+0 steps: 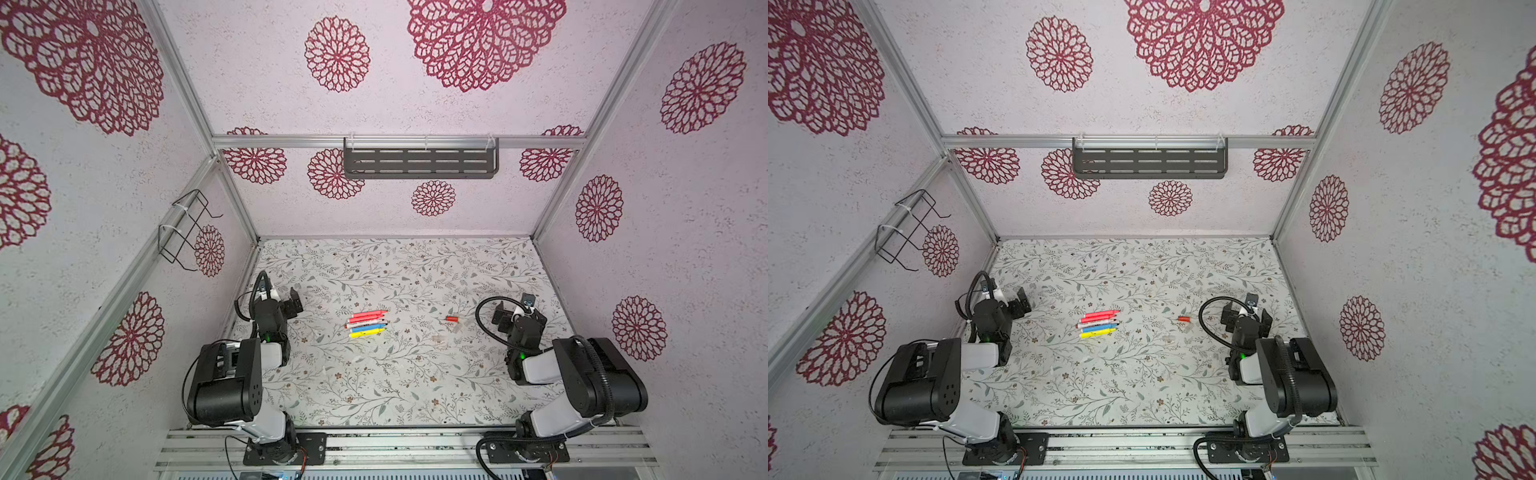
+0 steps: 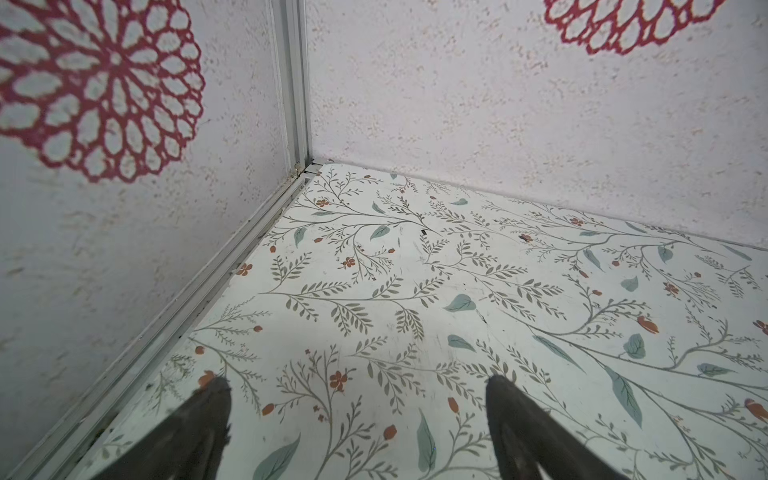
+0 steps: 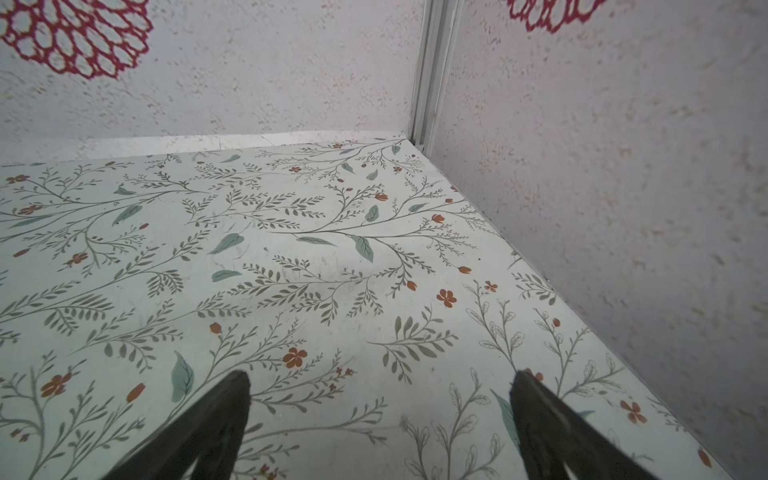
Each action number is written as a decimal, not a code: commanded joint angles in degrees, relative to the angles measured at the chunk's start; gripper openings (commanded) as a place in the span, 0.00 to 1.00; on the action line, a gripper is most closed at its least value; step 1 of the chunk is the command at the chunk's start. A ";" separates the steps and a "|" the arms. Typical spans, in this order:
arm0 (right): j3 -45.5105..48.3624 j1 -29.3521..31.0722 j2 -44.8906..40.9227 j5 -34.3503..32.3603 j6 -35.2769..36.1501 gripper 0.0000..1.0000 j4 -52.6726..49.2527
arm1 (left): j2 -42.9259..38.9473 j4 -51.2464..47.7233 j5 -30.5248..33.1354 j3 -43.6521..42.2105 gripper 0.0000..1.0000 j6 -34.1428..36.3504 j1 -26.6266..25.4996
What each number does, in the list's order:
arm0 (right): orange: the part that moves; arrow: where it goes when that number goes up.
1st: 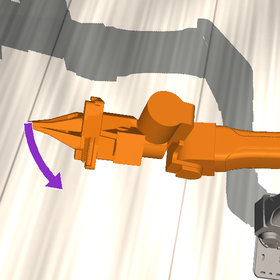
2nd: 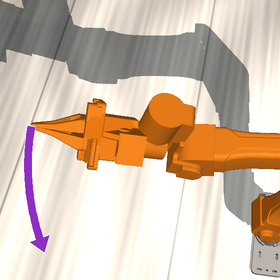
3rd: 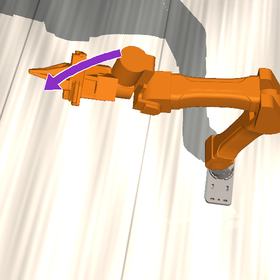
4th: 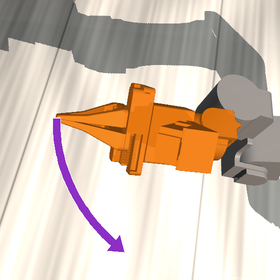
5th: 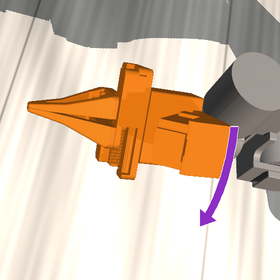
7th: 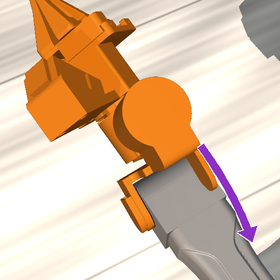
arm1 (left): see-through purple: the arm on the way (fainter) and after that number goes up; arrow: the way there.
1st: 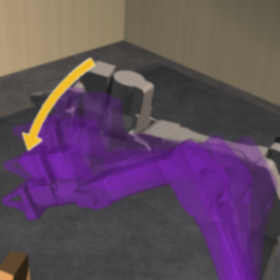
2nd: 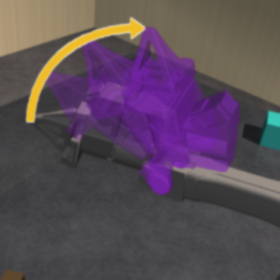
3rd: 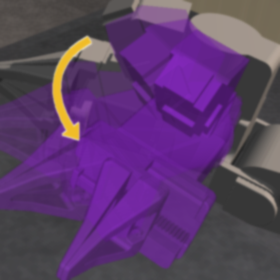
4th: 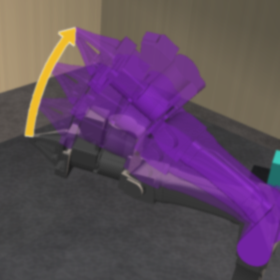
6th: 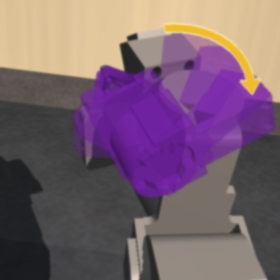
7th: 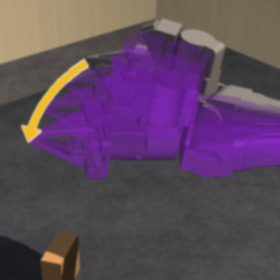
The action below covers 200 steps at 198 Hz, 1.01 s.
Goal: Insert the pens into the pen caps
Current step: 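Raise both arms from rest and move grippers over the markers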
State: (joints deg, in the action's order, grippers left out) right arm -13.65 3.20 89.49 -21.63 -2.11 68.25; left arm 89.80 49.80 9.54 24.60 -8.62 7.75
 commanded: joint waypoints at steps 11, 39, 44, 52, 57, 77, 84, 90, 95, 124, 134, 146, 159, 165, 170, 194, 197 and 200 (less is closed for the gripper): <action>-0.39 0.05 -1.28 0.78 -0.18 0.99 2.04 | -0.77 0.28 -0.40 -0.14 0.97 0.62 -0.33; -0.41 0.05 -1.25 0.82 -0.18 0.99 1.93 | -0.76 0.22 -0.41 -0.17 0.97 0.62 -0.29; -0.39 0.05 -1.25 0.88 -0.14 0.99 1.99 | -0.74 0.29 -0.40 -0.16 0.97 0.62 -0.33; -0.37 0.05 -1.25 0.84 -0.18 0.99 1.98 | -0.76 0.21 -0.40 -0.16 0.97 0.62 -0.33; -0.41 0.05 -1.24 0.88 -0.18 0.99 1.98 | -0.77 0.28 -0.40 -0.14 0.98 0.62 -0.34; -0.41 0.05 -1.25 0.84 -0.14 0.99 1.97 | -0.74 0.23 -0.40 -0.17 0.97 0.62 -0.30; -0.41 0.05 -1.25 0.88 -0.18 0.99 1.98 | -0.77 0.29 -0.38 -0.17 0.97 0.62 -0.29; -0.41 0.05 -1.29 0.88 -0.18 0.99 2.06 | -0.77 0.26 -0.40 -0.17 0.98 0.62 -0.30; -0.41 0.05 -1.25 0.89 -0.18 0.99 1.98 | -0.76 0.29 -0.41 -0.17 0.97 0.59 -0.28; -0.41 0.05 -1.34 0.85 -0.16 0.99 2.06 | -0.77 0.23 -0.40 -0.17 0.97 0.62 -0.34; -0.40 0.05 -1.33 0.89 -0.18 0.99 2.06 | -0.77 0.30 -0.47 -0.17 0.97 0.62 -0.31; -0.40 0.05 -1.34 0.89 -0.19 0.99 2.06 | -0.76 0.22 -0.49 -0.16 0.97 0.62 -0.36; -0.41 0.05 -1.34 0.89 -0.14 0.99 2.06 | -0.76 0.24 -0.53 -0.16 0.97 0.62 -0.34; -0.41 0.05 -1.33 0.88 -0.18 0.99 2.06 | -0.74 0.25 -0.57 -0.17 0.97 0.54 -0.28; -0.41 0.05 -1.34 0.87 -0.18 0.99 2.06 | -0.77 0.24 -0.58 -0.17 0.97 0.53 -0.33; -0.41 0.01 -1.33 0.88 -0.18 0.99 2.06 | -0.68 0.23 -0.76 -0.16 0.97 0.54 -0.13; -0.41 0.04 -1.31 0.85 -0.20 0.99 2.06 | -0.76 0.22 -1.06 -0.20 0.97 0.38 -0.06; -0.41 -0.02 -1.26 0.85 -0.18 0.99 2.06 | -0.76 0.31 -1.35 -0.18 0.97 0.30 0.18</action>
State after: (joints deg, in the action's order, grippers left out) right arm -13.65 3.20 89.49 -20.86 -2.09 68.25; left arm 89.80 49.80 9.50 24.60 -8.62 7.77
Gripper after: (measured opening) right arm 0.989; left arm 0.975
